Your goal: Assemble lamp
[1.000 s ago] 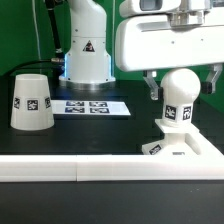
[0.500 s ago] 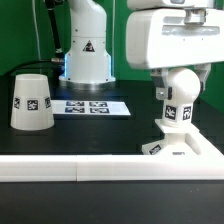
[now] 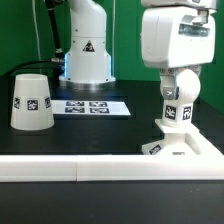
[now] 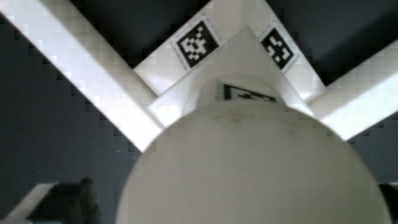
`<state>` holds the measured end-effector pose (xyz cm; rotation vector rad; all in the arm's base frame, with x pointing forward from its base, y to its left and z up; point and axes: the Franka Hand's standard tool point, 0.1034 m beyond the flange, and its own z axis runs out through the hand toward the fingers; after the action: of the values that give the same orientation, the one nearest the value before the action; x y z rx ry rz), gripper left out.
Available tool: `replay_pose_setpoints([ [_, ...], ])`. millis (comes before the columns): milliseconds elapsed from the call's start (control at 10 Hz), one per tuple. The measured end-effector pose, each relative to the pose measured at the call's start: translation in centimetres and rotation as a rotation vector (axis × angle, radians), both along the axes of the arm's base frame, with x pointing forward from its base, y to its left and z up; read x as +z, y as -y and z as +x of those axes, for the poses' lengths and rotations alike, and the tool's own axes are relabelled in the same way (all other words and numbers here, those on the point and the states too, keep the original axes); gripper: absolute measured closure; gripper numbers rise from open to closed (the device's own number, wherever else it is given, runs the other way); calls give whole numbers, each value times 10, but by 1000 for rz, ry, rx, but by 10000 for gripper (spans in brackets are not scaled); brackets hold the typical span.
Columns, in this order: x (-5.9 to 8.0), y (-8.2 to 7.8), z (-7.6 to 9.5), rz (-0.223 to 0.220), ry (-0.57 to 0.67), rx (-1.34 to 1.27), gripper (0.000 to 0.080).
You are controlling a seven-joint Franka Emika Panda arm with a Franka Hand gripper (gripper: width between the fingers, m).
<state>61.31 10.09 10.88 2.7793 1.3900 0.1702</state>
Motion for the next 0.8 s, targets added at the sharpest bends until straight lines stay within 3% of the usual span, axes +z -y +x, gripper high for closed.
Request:
replay_pose_setpoints([
  [600, -3, 2, 0, -59, 11, 274, 100],
  [700, -3, 2, 0, -59, 11, 273, 228],
  [800, -3, 3, 0, -59, 11, 273, 228],
])
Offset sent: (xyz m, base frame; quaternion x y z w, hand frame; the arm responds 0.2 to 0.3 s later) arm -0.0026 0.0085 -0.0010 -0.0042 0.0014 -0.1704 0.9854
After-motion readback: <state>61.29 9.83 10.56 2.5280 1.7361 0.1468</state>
